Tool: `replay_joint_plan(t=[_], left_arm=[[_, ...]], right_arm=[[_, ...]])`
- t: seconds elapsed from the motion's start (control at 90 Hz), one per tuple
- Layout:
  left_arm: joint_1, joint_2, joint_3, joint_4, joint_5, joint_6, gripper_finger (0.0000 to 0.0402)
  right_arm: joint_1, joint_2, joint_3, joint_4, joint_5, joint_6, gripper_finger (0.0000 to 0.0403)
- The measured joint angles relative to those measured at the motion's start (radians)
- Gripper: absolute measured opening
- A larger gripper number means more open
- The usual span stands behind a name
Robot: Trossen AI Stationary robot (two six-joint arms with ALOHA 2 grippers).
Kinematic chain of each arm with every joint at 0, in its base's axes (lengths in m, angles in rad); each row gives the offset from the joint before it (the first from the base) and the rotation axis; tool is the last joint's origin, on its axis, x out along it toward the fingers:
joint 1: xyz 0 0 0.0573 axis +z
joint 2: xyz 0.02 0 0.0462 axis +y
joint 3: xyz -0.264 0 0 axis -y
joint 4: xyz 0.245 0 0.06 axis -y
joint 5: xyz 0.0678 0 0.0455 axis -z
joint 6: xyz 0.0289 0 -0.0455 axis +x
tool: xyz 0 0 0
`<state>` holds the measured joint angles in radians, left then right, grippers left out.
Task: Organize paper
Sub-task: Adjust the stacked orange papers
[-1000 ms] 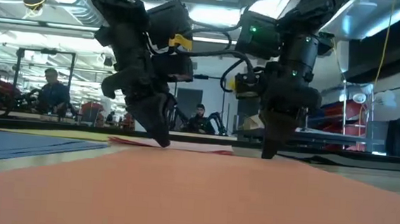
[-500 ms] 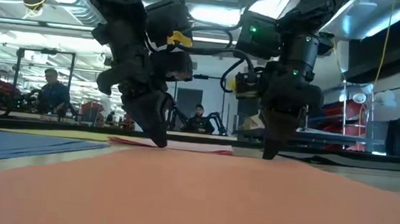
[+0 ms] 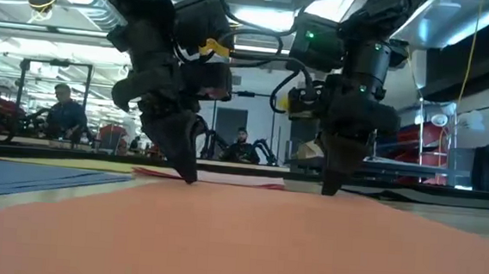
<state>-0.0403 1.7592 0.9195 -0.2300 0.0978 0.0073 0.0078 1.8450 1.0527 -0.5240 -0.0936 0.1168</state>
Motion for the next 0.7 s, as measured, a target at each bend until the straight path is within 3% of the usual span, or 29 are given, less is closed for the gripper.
replay_joint_plan(t=[0.178, 0.489, 0.7], left_arm=[[-0.001, 0.0, 0.001, 0.01, -0.019, 0.005, 0.0], [0.062, -0.029, 0.031, 0.0, -0.175, 0.107, 0.0], [0.133, -0.01, 0.029, -0.099, -0.179, 0.145, 0.0]], right_arm=[[0.0, 0.0, 0.0, -0.001, 0.004, -0.013, 0.0], [-0.001, -0.002, 0.0, -0.005, 0.007, -0.017, 0.0], [-0.001, -0.003, 0.0, -0.007, 0.01, -0.017, 0.0]])
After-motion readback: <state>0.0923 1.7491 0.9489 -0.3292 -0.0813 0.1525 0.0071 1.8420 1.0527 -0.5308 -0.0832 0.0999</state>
